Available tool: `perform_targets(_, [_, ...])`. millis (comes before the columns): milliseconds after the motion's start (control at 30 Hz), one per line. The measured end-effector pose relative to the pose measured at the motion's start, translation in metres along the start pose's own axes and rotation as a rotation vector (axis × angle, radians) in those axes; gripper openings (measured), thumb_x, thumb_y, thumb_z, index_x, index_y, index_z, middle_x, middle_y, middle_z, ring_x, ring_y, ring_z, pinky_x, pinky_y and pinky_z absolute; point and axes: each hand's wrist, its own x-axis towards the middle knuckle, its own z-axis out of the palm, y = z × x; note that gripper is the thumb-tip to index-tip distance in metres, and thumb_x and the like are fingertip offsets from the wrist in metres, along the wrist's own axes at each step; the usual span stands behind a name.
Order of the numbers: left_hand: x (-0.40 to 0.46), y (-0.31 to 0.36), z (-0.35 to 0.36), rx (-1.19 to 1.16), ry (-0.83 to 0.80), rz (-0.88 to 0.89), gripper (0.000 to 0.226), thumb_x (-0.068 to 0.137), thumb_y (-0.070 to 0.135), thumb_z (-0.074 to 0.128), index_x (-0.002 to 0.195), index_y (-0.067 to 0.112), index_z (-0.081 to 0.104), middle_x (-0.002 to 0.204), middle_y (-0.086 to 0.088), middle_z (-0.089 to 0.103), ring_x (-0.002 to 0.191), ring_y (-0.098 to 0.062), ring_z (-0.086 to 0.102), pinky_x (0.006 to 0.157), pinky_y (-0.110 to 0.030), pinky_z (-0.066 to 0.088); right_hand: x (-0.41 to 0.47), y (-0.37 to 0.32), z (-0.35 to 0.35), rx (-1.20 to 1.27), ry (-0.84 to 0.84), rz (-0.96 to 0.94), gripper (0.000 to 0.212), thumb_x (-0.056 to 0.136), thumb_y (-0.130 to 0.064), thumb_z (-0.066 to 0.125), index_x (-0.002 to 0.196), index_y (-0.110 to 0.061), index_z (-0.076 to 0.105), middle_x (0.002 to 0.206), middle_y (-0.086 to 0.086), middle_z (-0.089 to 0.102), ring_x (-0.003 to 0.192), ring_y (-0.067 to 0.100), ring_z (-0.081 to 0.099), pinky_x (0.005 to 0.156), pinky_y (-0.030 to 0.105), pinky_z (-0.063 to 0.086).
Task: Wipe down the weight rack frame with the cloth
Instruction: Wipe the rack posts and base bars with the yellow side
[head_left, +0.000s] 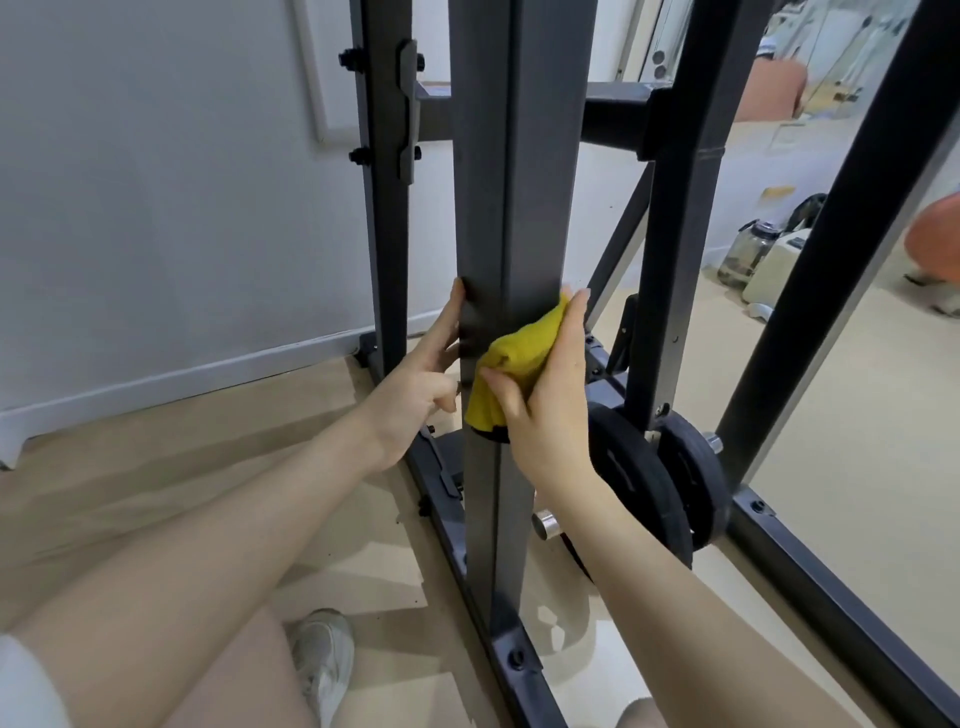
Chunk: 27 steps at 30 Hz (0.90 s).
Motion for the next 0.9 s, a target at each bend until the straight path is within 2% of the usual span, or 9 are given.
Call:
perform_targets(67, [-0.001, 0.006, -0.006, -0.044, -0.055, -0.026, 0.087, 0.077, 0.001, 0.044, 0.138, 0.058, 0.017, 0.143, 0.026, 0.036, 0.134, -0.002, 0.034, 0.114, -0.042, 0.028, 0.026, -0.021, 0.003, -0.104, 0.088, -0.209, 0.086, 0.084, -0.009, 0.063, 0.147, -0.019, 0.004, 0.152, -0.001, 0.021, 0.143, 0.008, 0.015, 0.117, 0.027, 0.016])
perform_targets(167, [-0.002, 0.016, -0.012, -0.081, -0.127, -0.044, 0.062, 0.096, 0.018, 0.038, 0.138, 0.057, 0.014, 0.148, 0.023, 0.03, 0.139, -0.003, 0.027, 0.114, -0.04, 0.018, 0.065, -0.047, 0.004, -0.332, 0.169, -0.545, 0.064, 0.095, -0.017, 0.051, 0.142, 0.007, 0.017, 0.148, 0.026, 0.028, 0.14, 0.041, 0.02, 0.116, 0.049, 0.015])
perform_targets(300, [0.0, 0.015, -0.015, -0.095, -0.148, -0.086, 0.046, 0.095, 0.036, 0.038, 0.127, 0.063, 0.019, 0.15, 0.023, 0.021, 0.142, -0.004, 0.018, 0.113, -0.03, 0.02, 0.087, -0.064, -0.008, -0.656, 0.064, -0.864, 0.052, 0.094, -0.006, 0.055, 0.141, -0.002, 0.031, 0.146, 0.021, 0.037, 0.138, 0.034, 0.025, 0.115, 0.041, 0.015])
perform_targets(367, [0.001, 0.01, -0.015, -0.056, -0.054, -0.091, 0.039, 0.099, 0.034, 0.035, 0.133, 0.052, 0.026, 0.147, 0.021, 0.031, 0.14, -0.008, 0.026, 0.105, -0.018, 0.028, 0.091, -0.068, -0.01, -0.819, -0.063, -1.091, 0.045, 0.092, -0.002, 0.053, 0.137, -0.006, 0.044, 0.142, 0.014, 0.046, 0.134, 0.028, 0.037, 0.115, 0.034, 0.017])
perform_targets(433, [0.002, 0.008, -0.018, -0.176, -0.051, -0.09, 0.037, 0.098, 0.036, 0.031, 0.133, 0.044, 0.04, 0.141, 0.018, 0.045, 0.136, -0.007, 0.035, 0.108, -0.027, 0.027, 0.095, -0.073, -0.009, -0.927, -0.237, -1.226, 0.038, 0.094, -0.005, 0.048, 0.131, -0.008, 0.055, 0.138, 0.008, 0.052, 0.128, 0.024, 0.048, 0.113, 0.03, 0.021])
perform_targets(633, [0.006, -0.004, -0.023, -0.478, -0.022, -0.137, 0.049, 0.099, 0.04, 0.015, 0.114, 0.02, 0.057, 0.106, 0.004, 0.07, 0.097, -0.007, 0.064, 0.094, -0.03, 0.042, 0.07, -0.04, -0.011, -1.073, -0.631, -1.199, 0.032, 0.09, -0.028, 0.045, 0.102, -0.016, 0.072, 0.106, 0.0, 0.071, 0.096, 0.022, 0.068, 0.086, 0.033, 0.05])
perform_targets(733, [0.006, -0.007, -0.022, -0.45, -0.045, -0.142, 0.052, 0.097, 0.041, 0.01, 0.125, 0.028, 0.052, 0.129, 0.005, 0.058, 0.118, -0.01, 0.052, 0.101, -0.033, 0.034, 0.04, -0.012, -0.009, -1.123, -0.859, -1.297, 0.038, 0.09, -0.022, 0.036, 0.093, -0.015, 0.073, 0.099, 0.002, 0.073, 0.102, 0.021, 0.066, 0.101, 0.034, 0.041])
perform_targets(800, [0.006, -0.008, -0.022, -0.456, -0.027, -0.148, 0.051, 0.098, 0.042, 0.011, 0.119, 0.028, 0.056, 0.119, 0.006, 0.063, 0.113, -0.014, 0.051, 0.101, -0.037, 0.03, 0.051, -0.012, -0.02, -1.161, -0.736, -1.441, 0.035, 0.094, -0.019, 0.039, 0.111, -0.012, 0.069, 0.119, 0.005, 0.067, 0.12, 0.021, 0.057, 0.111, 0.036, 0.027])
perform_targets(900, [0.007, -0.008, -0.024, -0.38, -0.048, -0.149, 0.052, 0.098, 0.044, 0.011, 0.12, 0.028, 0.055, 0.12, 0.01, 0.062, 0.12, -0.007, 0.049, 0.109, -0.038, 0.025, 0.086, -0.039, -0.043, -1.401, -0.376, -1.312, 0.054, 0.102, -0.045, 0.021, 0.137, -0.014, 0.048, 0.145, 0.004, 0.045, 0.138, 0.022, 0.031, 0.115, 0.045, 0.009])
